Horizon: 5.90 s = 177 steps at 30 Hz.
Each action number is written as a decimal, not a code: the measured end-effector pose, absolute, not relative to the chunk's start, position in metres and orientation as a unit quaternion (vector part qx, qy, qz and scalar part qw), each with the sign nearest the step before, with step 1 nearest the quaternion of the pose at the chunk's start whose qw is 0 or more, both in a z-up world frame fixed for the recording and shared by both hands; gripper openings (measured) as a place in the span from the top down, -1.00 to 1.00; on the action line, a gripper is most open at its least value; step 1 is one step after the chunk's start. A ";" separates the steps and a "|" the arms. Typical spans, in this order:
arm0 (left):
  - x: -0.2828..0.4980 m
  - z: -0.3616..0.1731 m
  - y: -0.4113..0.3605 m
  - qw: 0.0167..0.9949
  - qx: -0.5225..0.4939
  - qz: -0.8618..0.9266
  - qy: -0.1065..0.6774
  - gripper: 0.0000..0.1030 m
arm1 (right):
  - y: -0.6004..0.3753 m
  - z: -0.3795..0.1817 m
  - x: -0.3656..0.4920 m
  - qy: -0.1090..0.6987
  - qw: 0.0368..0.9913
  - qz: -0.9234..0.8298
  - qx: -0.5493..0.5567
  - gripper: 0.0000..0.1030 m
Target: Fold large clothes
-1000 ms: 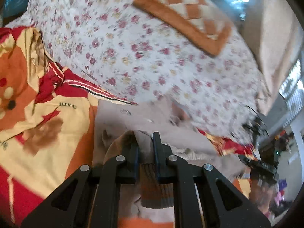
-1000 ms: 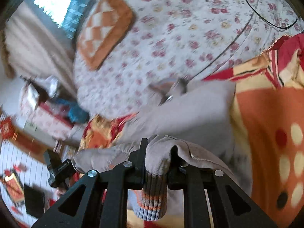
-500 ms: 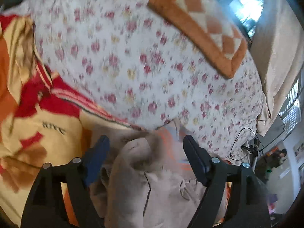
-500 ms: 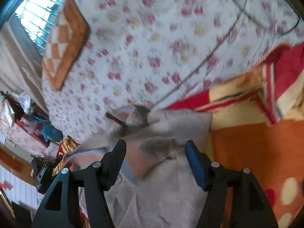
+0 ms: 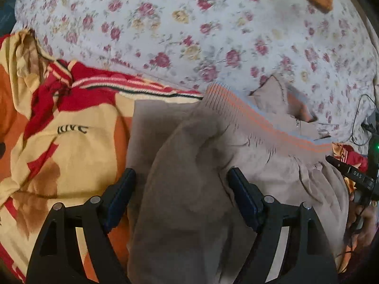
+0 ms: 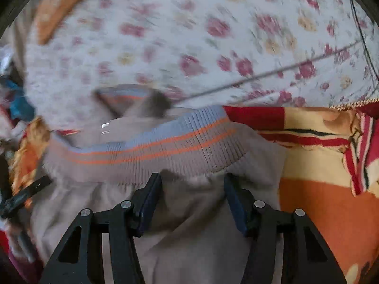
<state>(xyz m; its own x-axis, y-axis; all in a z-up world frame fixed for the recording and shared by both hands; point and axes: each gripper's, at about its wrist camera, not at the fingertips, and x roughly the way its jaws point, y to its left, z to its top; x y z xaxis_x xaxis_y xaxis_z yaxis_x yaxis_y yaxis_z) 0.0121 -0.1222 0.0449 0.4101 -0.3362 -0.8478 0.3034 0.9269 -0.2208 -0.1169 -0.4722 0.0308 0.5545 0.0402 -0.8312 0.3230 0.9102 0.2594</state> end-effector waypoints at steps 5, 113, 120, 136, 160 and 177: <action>0.005 0.065 -0.103 0.852 -0.031 -0.178 0.492 -0.55 | -0.444 0.072 -0.135 0.440 0.878 -0.073 0.176 -0.17; -0.069 0.066 -0.088 0.863 0.035 -0.180 0.471 -0.22 | -0.328 0.071 -0.171 0.427 0.892 -0.057 0.139 0.33; -0.061 0.061 -0.081 0.850 0.002 -0.179 0.495 -0.22 | -0.323 0.044 -0.162 0.472 0.869 -0.098 0.113 0.32; -0.069 0.075 -0.073 0.860 -0.042 -0.197 0.469 -0.31 | -0.312 0.065 -0.187 0.448 0.880 -0.064 0.145 0.13; -0.051 0.054 -0.071 0.845 -0.052 -0.167 0.505 -0.43 | -0.281 0.059 -0.125 0.463 0.881 -0.040 0.086 0.05; -0.040 0.052 -0.069 0.838 -0.062 -0.171 0.514 -0.48 | -0.303 0.059 -0.109 0.475 0.874 -0.072 0.069 0.04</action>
<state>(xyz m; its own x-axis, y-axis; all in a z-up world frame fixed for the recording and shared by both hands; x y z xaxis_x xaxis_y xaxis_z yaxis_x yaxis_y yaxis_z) -0.0403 -0.0687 0.0521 0.4125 -0.3508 -0.8407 0.2238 0.9336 -0.2797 -0.1087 -0.3034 0.0590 0.5380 -0.0607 -0.8408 0.1916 0.9801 0.0518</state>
